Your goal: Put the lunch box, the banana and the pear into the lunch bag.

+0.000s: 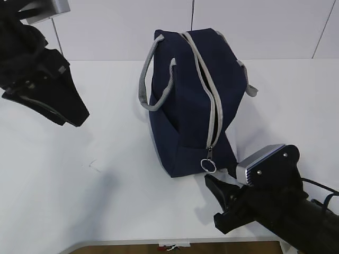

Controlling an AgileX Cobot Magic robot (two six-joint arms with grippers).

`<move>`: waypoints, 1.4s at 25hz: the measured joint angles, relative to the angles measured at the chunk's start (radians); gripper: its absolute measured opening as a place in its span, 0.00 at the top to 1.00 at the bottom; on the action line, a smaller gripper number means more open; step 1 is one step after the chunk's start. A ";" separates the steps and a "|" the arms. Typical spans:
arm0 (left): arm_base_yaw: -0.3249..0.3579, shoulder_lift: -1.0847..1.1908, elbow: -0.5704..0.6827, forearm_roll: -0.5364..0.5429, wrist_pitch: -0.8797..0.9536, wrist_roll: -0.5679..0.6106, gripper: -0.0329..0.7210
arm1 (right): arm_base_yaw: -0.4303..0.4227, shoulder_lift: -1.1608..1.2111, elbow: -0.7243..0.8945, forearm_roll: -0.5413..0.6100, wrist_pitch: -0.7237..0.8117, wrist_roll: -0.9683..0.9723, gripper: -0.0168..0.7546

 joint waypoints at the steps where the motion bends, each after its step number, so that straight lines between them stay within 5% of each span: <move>1: 0.000 0.000 0.000 0.000 0.000 0.000 0.54 | 0.000 0.006 -0.002 -0.002 -0.008 0.004 0.42; 24: 0.000 0.000 0.000 0.002 0.000 0.000 0.54 | 0.000 0.068 -0.057 -0.008 -0.045 0.056 0.43; 35: 0.000 0.000 0.000 0.002 0.000 0.000 0.54 | 0.000 0.068 -0.060 -0.008 -0.045 0.083 0.71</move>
